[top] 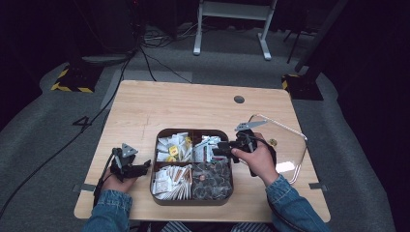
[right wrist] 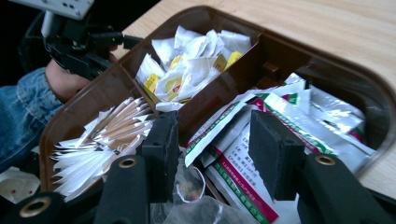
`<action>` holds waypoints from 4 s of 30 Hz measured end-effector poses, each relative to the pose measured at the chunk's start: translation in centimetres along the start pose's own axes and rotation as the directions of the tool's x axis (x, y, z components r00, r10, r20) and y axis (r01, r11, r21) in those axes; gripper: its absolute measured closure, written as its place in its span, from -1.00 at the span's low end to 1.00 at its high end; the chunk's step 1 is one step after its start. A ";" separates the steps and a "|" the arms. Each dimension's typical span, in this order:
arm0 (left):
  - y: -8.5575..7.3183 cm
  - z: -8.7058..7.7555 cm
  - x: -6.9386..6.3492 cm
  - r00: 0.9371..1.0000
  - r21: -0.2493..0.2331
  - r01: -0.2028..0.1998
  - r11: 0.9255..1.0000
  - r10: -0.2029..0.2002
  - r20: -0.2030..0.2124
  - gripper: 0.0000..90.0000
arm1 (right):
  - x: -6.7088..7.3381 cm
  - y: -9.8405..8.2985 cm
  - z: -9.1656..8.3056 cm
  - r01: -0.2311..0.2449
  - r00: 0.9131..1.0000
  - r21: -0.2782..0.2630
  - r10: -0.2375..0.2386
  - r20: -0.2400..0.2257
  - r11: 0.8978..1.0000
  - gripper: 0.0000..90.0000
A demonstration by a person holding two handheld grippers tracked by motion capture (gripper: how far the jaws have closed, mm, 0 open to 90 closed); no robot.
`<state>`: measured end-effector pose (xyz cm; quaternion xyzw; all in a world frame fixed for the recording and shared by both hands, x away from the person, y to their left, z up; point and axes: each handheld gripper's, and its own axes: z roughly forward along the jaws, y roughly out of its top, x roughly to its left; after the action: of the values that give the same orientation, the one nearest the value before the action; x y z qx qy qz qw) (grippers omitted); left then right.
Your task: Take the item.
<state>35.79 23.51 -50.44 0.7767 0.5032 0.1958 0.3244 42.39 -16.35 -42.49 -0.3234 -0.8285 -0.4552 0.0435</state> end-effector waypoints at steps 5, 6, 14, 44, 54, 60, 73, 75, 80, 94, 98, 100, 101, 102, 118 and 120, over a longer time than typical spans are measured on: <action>0.0 0.0 0.0 1.000 0.000 0.001 1.000 -0.001 0.000 -0.47 | 0.4 -0.1 1.7 0.018 1.000 0.047 -0.018 0.003 0.999 0.20; 0.0 0.0 0.0 1.000 0.000 0.001 1.000 -0.001 0.000 -0.47 | 0.4 -0.1 2.0 0.018 1.000 0.055 -0.019 0.004 0.998 0.21; -0.1 -0.1 -0.1 1.000 0.004 -0.002 1.000 0.002 0.000 -0.47 | 1.1 0.4 3.5 0.055 0.999 0.088 -0.054 -0.010 0.995 0.30; 0.0 0.0 -0.1 1.000 0.001 0.000 1.000 0.000 0.002 -0.47 | 1.5 0.7 5.9 0.084 0.993 0.179 -0.097 0.064 0.980 0.96; 0.0 0.0 -0.1 1.000 0.001 -0.002 1.000 0.002 0.005 -0.47 | 1.8 1.2 3.9 0.083 0.994 0.122 -0.090 0.054 0.989 0.96; 0.2 0.2 -0.1 1.000 -0.001 -0.002 1.000 0.002 0.003 -0.46 | 2.2 1.2 2.1 0.087 0.995 0.070 -0.090 0.038 0.994 0.96; 0.2 0.2 -0.1 1.000 -0.001 -0.003 1.000 0.003 0.002 -0.46 | 3.6 0.3 -1.7 0.107 0.994 -0.049 -0.107 -0.002 0.993 0.96; 0.2 0.2 -0.1 1.000 -0.001 -0.004 1.000 0.004 0.002 -0.46 | 3.6 0.0 -2.4 0.111 0.994 -0.059 -0.111 -0.004 0.992 0.96; 0.2 0.2 -0.1 1.000 -0.001 -0.004 1.000 0.004 0.002 -0.46 | 3.8 -0.3 -3.8 0.122 0.993 -0.055 -0.122 0.006 0.991 0.96; 0.3 0.3 0.0 1.000 0.000 -0.005 1.000 0.005 0.007 -0.45 | 3.8 -1.0 -7.8 0.111 0.993 -0.072 -0.108 0.037 0.991 0.96; 0.3 0.3 0.0 1.000 -0.001 -0.003 1.000 0.003 0.009 -0.45 | 3.7 -1.0 -8.5 0.112 0.993 -0.079 -0.109 0.041 0.991 0.96; 0.4 0.4 0.0 1.000 -0.002 -0.002 1.000 0.002 0.009 -0.44 | 3.7 -1.1 -8.8 0.107 0.994 -0.081 -0.104 0.041 0.991 0.96; 0.4 0.4 0.1 1.000 -0.001 -0.003 1.000 0.003 0.009 -0.44 | 3.6 -1.1 -9.0 0.105 0.994 -0.080 -0.102 0.040 0.991 0.96; 0.4 0.4 0.1 1.000 -0.002 -0.003 1.000 0.003 0.008 -0.44 | 3.6 -1.2 -9.1 0.103 0.994 -0.080 -0.099 0.042 0.991 0.96; 0.4 0.3 0.0 1.000 0.000 -0.005 1.000 0.005 0.006 -0.44 | 2.6 -2.5 -10.8 0.076 0.994 -0.054 -0.071 0.082 0.996 0.95; 0.4 0.3 0.0 1.000 -0.001 -0.004 1.000 0.004 0.006 -0.44 | 2.3 -2.7 -11.0 0.066 0.994 -0.050 -0.062 0.086 0.997 0.95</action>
<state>36.26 23.30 -50.42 0.7782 0.5004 0.1944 0.3258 36.55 -24.80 -37.26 -0.3168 -0.8272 -0.4639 -0.0148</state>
